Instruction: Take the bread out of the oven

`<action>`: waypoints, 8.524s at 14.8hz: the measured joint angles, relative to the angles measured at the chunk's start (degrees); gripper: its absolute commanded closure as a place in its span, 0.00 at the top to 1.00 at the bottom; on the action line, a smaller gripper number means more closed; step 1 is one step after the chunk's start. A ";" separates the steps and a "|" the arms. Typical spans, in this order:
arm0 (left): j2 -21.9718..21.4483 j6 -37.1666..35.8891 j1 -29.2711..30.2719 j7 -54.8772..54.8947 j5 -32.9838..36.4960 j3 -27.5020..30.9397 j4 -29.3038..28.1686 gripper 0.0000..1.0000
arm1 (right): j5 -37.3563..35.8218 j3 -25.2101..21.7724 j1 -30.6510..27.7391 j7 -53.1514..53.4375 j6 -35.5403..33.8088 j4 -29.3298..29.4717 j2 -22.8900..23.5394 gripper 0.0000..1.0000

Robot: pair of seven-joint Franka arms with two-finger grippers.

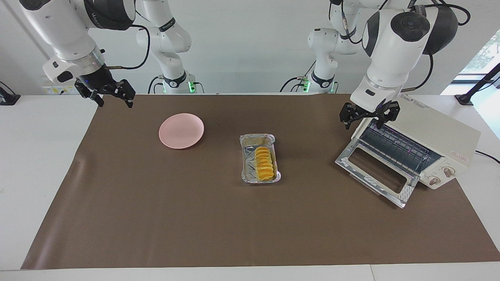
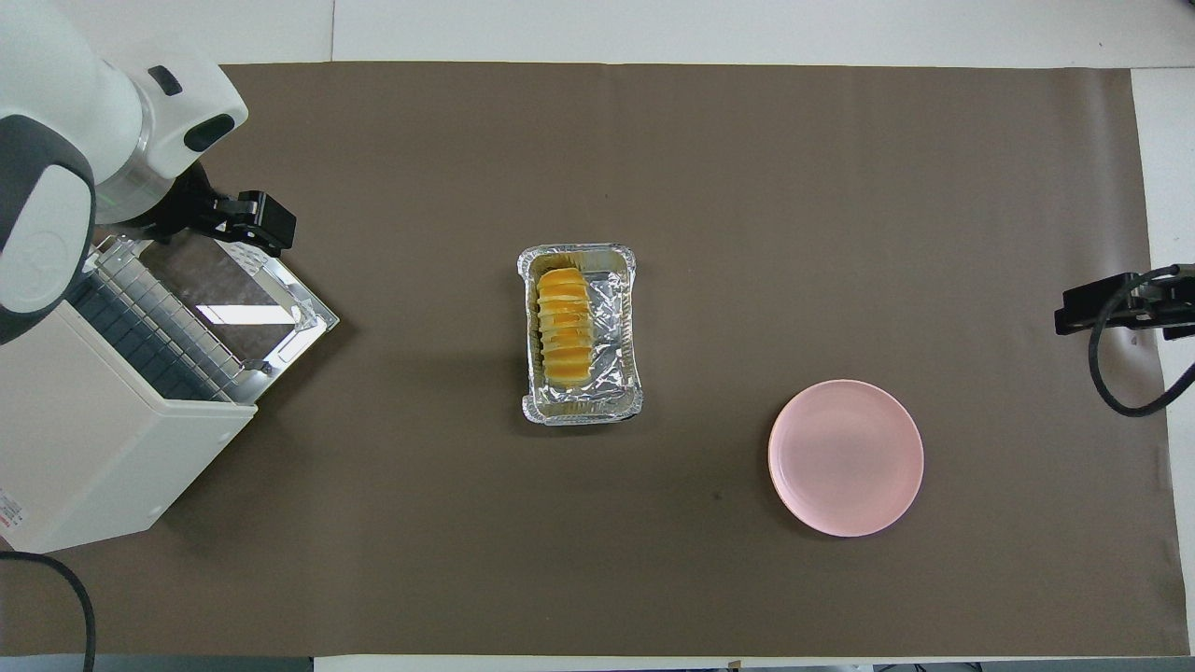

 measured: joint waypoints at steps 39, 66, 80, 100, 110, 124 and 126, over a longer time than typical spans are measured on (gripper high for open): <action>-9.37 -3.49 6.93 0.97 -6.82 -0.51 -9.50 1.00 | 2.12 2.25 31.54 26.40 32.10 -16.11 8.36 1.00; -9.72 -1.78 7.60 0.96 -6.82 -0.22 -9.16 1.00 | 3.11 1.92 34.38 31.38 44.22 -13.21 23.87 0.00; -9.72 -1.78 7.60 0.96 -6.82 -0.22 -9.16 1.00 | 10.51 0.67 13.29 1.28 34.77 -11.25 16.84 0.00; -9.72 -1.78 7.60 0.96 -6.82 -0.22 -9.16 1.00 | 12.11 0.93 -0.32 -15.31 35.82 -16.09 15.38 1.00; -9.72 -1.78 7.60 0.96 -6.82 -0.22 -9.16 1.00 | 8.96 0.96 8.76 -4.16 42.89 -14.69 19.92 1.00; -9.72 -1.78 7.60 0.96 -6.82 -0.22 -9.16 1.00 | 8.88 0.98 7.33 -4.20 44.09 -16.43 21.40 0.67; -9.72 -1.78 7.60 0.96 -6.82 -0.22 -9.16 1.00 | 8.88 0.99 7.33 -4.20 44.50 -17.17 21.42 0.45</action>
